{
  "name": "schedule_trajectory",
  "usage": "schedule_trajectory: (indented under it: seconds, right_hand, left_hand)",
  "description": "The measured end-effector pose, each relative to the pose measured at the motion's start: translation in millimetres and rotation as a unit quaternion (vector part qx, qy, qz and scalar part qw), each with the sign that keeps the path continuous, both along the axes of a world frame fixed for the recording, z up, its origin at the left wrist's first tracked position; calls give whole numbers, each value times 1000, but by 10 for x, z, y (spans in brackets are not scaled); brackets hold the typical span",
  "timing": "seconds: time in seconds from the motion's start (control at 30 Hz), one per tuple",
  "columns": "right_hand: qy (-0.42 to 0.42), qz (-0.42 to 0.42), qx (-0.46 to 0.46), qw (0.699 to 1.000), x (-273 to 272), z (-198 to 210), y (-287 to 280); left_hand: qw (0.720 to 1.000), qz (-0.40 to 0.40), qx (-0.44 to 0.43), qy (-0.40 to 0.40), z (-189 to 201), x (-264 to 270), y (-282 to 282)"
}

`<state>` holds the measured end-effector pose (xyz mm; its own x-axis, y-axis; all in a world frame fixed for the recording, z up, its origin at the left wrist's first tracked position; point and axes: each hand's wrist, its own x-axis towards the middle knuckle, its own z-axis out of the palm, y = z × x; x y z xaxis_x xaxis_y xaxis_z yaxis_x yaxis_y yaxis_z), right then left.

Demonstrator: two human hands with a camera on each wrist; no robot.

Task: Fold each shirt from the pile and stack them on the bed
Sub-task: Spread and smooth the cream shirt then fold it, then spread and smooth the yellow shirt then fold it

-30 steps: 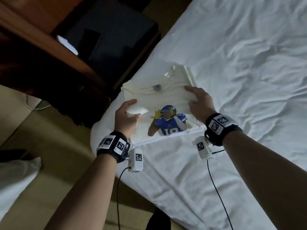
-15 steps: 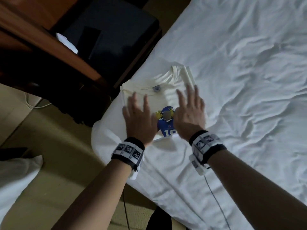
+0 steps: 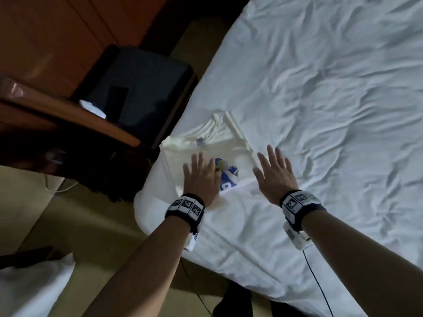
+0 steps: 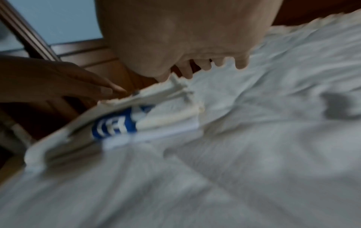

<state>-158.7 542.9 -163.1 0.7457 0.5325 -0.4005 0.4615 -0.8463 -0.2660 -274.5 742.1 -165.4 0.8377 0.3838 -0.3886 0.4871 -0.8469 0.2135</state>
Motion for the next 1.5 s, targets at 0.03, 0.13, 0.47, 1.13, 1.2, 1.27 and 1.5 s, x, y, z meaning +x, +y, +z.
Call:
schedule_trajectory:
  seconds: [0.03,0.13,0.47,1.13,1.2,1.27,1.5]
  right_hand:
    - [1,-27,12,1000,-3,171,-117]
    - [-16,-104,39,994,-40,711,-543]
    - [-108,-325,71,937,-248,2201,-2535]
    - [-85,-516,3,852,415,1619,-7817]
    - [-44,-523,-25,851,538,1417,-8146]
    - [-6,-520,-54,852,634,1263,-8390]
    - [-156,-509,91,842,715,1165,-8634]
  left_hand:
    - [999,-24,-22,-12,179,65,-102]
    - [992,-102,-64,-45,720,327,-489]
    - [933,-311,-135,-125,2240,1029,-2568]
    - [819,-559,-114,-58,2374,2474,-7932]
    - [814,-568,-115,-34,2208,2592,-8284]
    - [812,-572,-114,-12,2052,2682,-8569]
    - [817,-562,-117,45,1589,2896,-9152]
